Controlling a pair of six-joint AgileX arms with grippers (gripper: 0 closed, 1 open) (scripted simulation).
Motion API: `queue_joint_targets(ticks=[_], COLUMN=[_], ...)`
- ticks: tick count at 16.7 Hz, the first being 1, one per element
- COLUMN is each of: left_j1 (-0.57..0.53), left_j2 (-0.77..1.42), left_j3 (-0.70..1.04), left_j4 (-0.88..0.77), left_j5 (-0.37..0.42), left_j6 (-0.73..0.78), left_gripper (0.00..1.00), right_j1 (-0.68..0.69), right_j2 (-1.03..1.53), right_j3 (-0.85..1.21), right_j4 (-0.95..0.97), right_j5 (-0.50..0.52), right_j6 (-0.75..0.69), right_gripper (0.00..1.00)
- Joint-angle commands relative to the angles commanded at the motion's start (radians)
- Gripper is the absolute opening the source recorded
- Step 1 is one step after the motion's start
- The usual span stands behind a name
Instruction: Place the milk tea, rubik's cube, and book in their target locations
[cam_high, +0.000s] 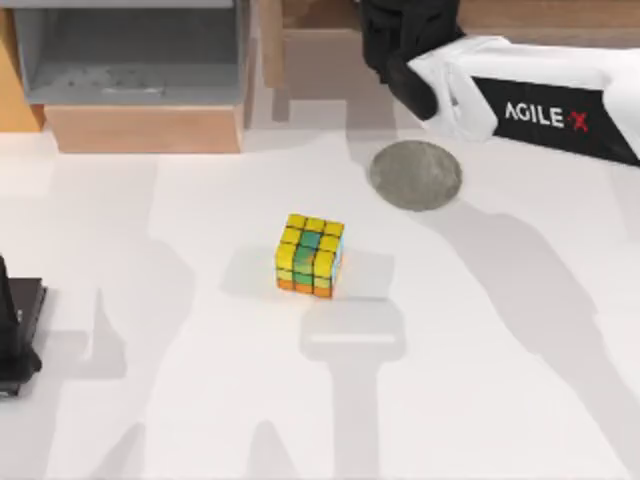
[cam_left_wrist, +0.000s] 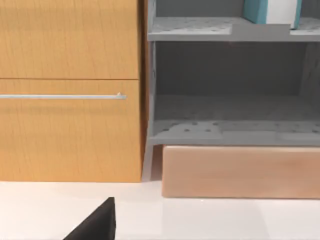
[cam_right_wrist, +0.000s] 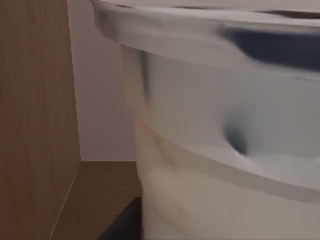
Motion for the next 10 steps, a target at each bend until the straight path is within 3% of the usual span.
queue_joint_targets(ticks=[2, 10], left_j1=[0.000, 0.000], left_j2=[0.000, 0.000], left_j3=[0.000, 0.000], left_j4=[0.000, 0.000], left_j5=[0.000, 0.000], left_j6=[0.000, 0.000], left_gripper=[1.00, 1.00], right_j1=[0.000, 0.002], right_j2=[0.000, -0.002], right_j3=[0.000, 0.000], right_j4=[0.000, 0.000], right_j5=[0.000, 0.000], right_j6=[0.000, 0.002], right_gripper=[0.00, 0.00])
